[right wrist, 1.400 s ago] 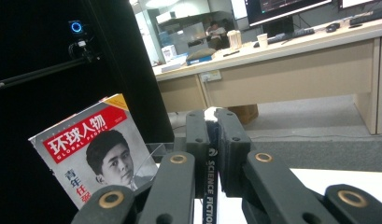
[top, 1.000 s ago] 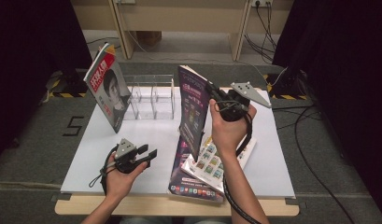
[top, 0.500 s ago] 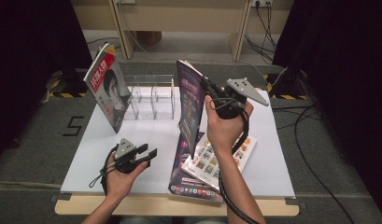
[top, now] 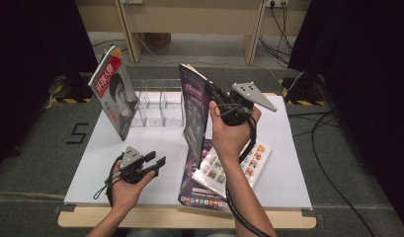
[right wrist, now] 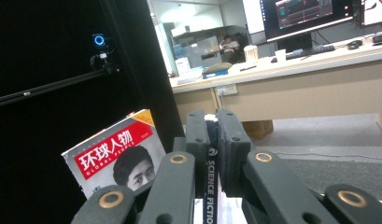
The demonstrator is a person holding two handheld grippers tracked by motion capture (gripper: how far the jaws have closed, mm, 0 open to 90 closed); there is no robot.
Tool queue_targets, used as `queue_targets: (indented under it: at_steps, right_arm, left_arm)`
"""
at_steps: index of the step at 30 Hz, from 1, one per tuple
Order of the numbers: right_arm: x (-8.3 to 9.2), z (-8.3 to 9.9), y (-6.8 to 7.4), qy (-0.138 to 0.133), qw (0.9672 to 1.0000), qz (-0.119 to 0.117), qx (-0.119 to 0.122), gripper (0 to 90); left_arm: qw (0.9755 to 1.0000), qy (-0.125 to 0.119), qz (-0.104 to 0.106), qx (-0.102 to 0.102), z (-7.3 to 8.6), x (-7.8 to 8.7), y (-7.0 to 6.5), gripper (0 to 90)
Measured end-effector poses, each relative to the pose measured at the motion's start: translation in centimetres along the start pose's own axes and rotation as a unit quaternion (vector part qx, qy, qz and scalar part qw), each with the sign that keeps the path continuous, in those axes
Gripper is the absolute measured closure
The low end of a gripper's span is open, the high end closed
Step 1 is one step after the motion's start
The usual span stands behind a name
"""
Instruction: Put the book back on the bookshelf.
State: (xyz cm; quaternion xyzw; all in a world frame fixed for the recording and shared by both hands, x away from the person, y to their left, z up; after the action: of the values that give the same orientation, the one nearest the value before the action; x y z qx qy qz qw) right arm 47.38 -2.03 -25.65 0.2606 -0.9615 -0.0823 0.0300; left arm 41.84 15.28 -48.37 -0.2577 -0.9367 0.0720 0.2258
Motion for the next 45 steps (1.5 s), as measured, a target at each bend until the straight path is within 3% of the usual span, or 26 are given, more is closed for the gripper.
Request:
queue_targets:
  at_steps: [14, 35, 45]
  right_arm:
    - [-1.4, -0.1, 1.1, 0.002, 0.9999, -0.01, 0.004, 85.0]
    - [-3.7, 0.5, 1.3, 0.007, 0.9999, -0.005, 0.008, 85.0]
    - [-4.3, 1.3, 1.4, 0.014, 0.9999, -0.002, 0.003, 85.0]
  left_arm:
    - [1.0, -0.005, -0.001, 0.002, -0.1, -0.1, 0.0, 51.9]
    - [0.9998, -0.017, -0.004, 0.002, -0.7, 0.2, 0.1, 51.7]
    - [0.9992, -0.038, 0.012, -0.009, -2.4, 0.6, -1.8, 49.6]
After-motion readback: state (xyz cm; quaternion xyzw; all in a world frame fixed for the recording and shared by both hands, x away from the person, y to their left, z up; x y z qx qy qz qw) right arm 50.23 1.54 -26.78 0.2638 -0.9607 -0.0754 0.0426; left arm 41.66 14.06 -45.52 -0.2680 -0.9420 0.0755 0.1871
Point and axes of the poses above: each handheld gripper's, and its own axes: x roughly backward along the jaws, z roughly out of its underside, y roughly to its left, the point moved 10 cm from there along -x, roughly forward along the jaws, and after that the axes turned 6 degrees about x, right-handed, at the moved point
